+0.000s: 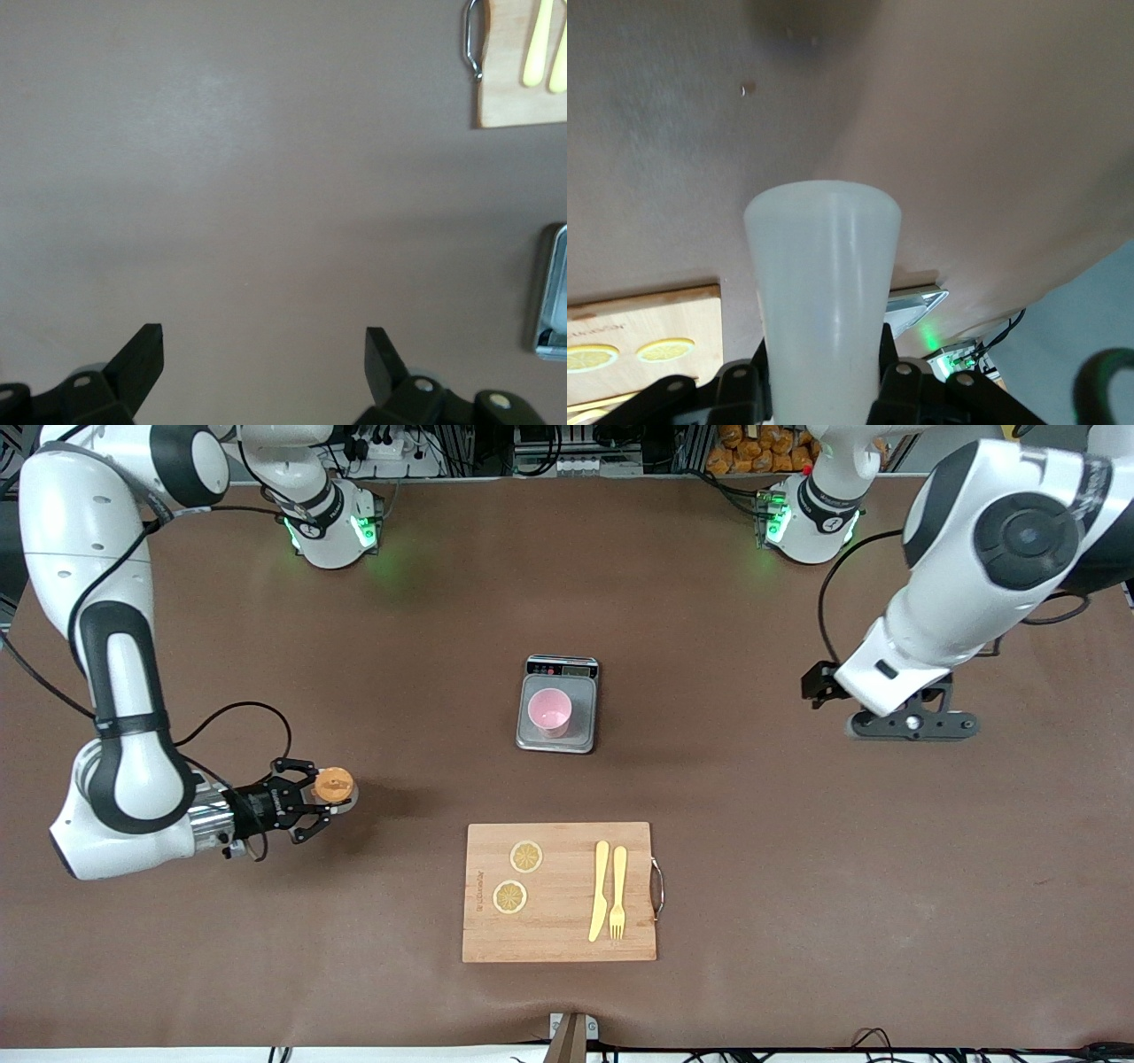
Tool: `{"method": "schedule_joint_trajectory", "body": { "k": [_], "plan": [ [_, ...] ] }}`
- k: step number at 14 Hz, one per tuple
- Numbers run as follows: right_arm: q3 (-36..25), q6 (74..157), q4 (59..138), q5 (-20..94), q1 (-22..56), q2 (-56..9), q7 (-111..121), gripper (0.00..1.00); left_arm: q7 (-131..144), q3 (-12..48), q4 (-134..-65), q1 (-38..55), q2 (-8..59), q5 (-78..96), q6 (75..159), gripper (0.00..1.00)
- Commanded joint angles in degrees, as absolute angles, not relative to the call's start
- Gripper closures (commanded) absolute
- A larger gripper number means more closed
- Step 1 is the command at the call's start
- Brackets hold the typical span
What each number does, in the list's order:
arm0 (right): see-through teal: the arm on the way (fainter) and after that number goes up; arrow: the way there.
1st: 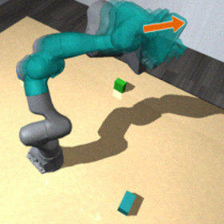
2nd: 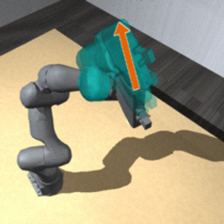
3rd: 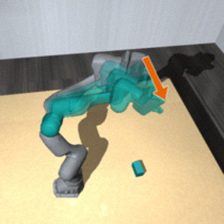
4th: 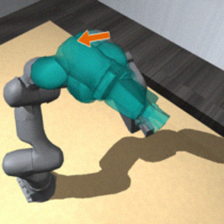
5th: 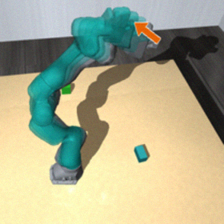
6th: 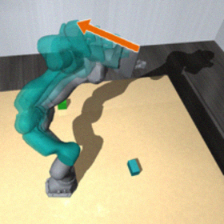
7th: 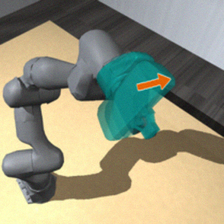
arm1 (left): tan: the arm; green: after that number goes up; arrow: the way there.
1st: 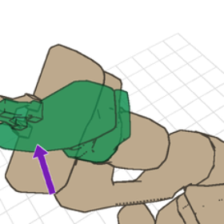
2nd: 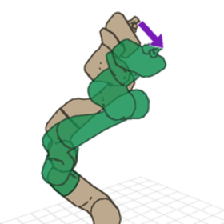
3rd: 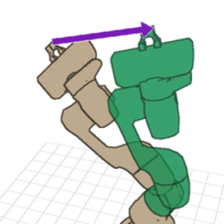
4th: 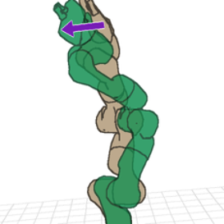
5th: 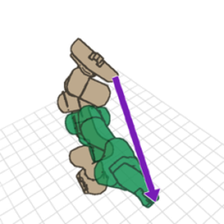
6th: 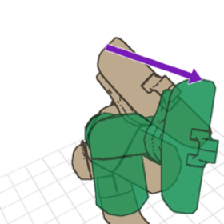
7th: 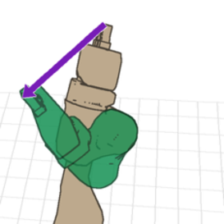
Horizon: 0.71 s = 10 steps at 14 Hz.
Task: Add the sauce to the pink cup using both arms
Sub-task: 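Move the white bottle with the right gripper over the pink cup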
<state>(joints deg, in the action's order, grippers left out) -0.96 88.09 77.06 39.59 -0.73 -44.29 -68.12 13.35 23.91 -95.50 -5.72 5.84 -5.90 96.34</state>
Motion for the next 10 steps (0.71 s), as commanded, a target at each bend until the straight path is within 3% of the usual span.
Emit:
{"method": "schedule_joint_trajectory", "body": {
  "k": [1, 7, 10],
  "plan": [
    [-1.3, 87.0, 76.8, 37.3, 1.5, -42.0, -72.3, 0.56, 7.5, 15.7, -99.9, -0.6, 0.3, -2.7, 96.4, 0.00],
    [-1.2, 87.0, 73.9, 29.0, 9.7, -41.8, -85.9, 0.56, -0.4, 4.5, -99.8, 8.1, -3.2, -2.9, 96.8, 0.00],
    [-1.1, 87.0, 73.9, 27.0, 13.0, -40.1, -89.8, 0.56, -2.4, 3.7, -99.5, 8.1, -4.1, -2.5, 95.7, 0.00]
  ]
}}
